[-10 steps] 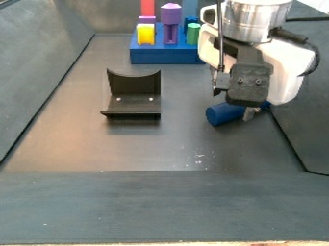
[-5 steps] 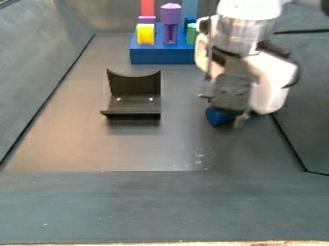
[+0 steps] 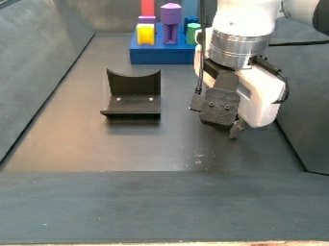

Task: Pick up the round object. Move up. Place the round object on the fixture. Regrasp the round object. Move to above the board. Insert the round object.
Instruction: Pick up the round object.

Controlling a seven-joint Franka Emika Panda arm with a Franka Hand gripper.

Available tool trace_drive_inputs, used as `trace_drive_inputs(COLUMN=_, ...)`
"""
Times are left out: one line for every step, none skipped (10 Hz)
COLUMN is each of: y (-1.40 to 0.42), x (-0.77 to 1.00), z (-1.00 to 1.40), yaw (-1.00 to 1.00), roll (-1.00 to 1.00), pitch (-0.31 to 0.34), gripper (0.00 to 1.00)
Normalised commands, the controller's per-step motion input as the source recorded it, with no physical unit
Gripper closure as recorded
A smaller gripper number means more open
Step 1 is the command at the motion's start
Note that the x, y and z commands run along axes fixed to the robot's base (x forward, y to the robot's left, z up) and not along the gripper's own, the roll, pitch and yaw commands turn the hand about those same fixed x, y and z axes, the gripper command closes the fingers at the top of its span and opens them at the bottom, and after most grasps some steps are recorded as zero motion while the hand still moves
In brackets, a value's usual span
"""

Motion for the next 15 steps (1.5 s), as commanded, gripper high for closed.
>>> trace_drive_inputs(y=0.0, x=-0.2, z=0.0, yaw=0.0, roll=-0.42, pitch=-0.341, gripper=0.0)
trace_drive_inputs(y=0.0, x=-0.19, z=0.0, yaw=0.01, roll=-0.43, pitch=-0.323, gripper=0.0)
trace_drive_inputs(y=0.0, x=-0.15, z=-0.03, yaw=0.03, roll=-0.43, pitch=-0.284, gripper=0.0)
trace_drive_inputs(y=0.0, x=0.0, z=-0.21, yaw=0.0, roll=-0.43, pitch=-0.191, gripper=0.0)
trace_drive_inputs(y=0.04, x=0.01, z=-0.34, yaw=0.0, roll=-0.39, pitch=-0.131, gripper=0.0)
trace_drive_inputs(y=0.07, x=0.06, z=-0.38, yaw=-0.01, roll=-0.37, pitch=-0.093, gripper=0.0)
trace_drive_inputs(y=0.14, x=0.03, z=-0.44, yaw=0.0, roll=-0.35, pitch=-0.02, gripper=0.0)
trace_drive_inputs(y=0.19, x=0.05, z=-0.21, yaw=-0.08, roll=-0.3, pitch=-0.05, gripper=0.0)
trace_drive_inputs(y=0.09, x=0.0, z=-0.1, yaw=-0.18, roll=-0.23, pitch=-0.116, gripper=0.0)
trace_drive_inputs(y=0.06, x=0.13, z=-0.2, yaw=-0.18, roll=-0.22, pitch=0.0, gripper=0.0)
trace_drive_inputs(y=0.08, x=0.05, z=-0.3, yaw=-0.17, roll=-0.31, pitch=-0.049, gripper=0.0)
trace_drive_inputs(y=0.16, x=0.21, z=-0.02, yaw=-0.03, roll=-0.5, pitch=-0.07, gripper=0.0)
trace_drive_inputs(y=0.2, x=0.1, z=-0.07, yaw=-0.01, roll=-0.5, pitch=-0.047, gripper=0.0)
trace_drive_inputs(y=0.1, x=0.0, z=-0.03, yaw=-0.14, roll=-0.18, pitch=-0.034, gripper=0.0)
trace_drive_inputs(y=0.01, x=0.0, z=0.0, yaw=0.0, roll=-0.05, pitch=0.0, gripper=0.0)
